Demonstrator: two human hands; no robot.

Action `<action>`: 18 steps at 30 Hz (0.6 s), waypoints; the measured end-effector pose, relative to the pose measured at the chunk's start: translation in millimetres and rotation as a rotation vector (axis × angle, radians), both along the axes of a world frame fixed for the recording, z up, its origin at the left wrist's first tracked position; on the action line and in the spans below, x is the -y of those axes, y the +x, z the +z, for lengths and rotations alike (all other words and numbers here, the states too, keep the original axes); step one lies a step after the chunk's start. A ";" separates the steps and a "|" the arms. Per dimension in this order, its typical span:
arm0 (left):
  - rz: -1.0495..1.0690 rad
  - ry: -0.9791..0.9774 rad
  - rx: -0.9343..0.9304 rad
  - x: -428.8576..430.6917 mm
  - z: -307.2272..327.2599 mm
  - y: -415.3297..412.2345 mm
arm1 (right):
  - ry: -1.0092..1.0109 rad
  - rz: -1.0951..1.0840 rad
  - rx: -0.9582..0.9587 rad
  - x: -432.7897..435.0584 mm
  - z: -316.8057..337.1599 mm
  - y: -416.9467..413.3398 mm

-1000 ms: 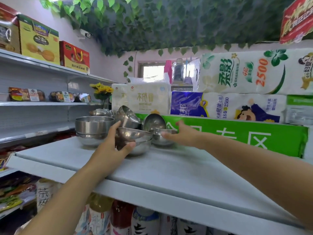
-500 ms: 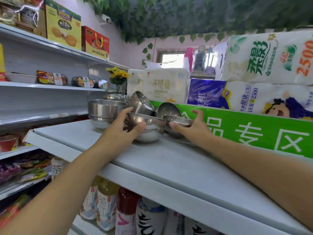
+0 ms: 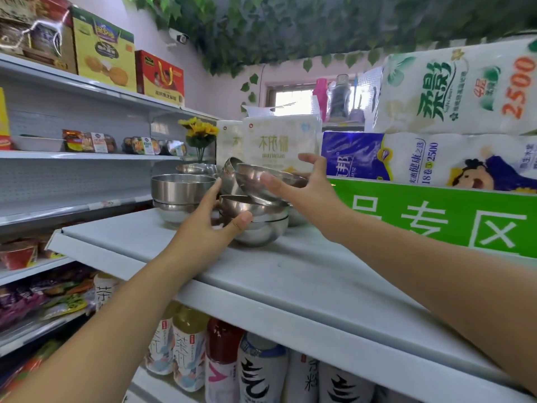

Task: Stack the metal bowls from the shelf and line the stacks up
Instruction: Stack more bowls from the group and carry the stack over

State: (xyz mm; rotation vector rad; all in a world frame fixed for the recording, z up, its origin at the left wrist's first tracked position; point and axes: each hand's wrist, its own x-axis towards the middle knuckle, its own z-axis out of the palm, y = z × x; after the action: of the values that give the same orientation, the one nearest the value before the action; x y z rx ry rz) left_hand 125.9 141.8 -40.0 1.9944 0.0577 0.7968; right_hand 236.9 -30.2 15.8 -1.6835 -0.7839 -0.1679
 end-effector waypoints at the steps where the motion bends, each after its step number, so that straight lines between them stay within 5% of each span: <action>1: 0.001 0.005 -0.002 1.2 0.3 -0.6 | -0.015 0.008 0.003 -2.3 -1.2 -0.3; 18: 0.031 0.064 -0.013 6.3 -1.7 -2.9 | -0.155 0.123 -0.009 -4.3 -22.3 0.3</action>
State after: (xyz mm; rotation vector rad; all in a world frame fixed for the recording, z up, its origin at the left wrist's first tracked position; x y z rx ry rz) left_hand 123.0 135.5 -41.7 2.0635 0.0718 0.8154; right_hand 237.2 -25.9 -6.4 -1.7739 -0.9096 -0.0141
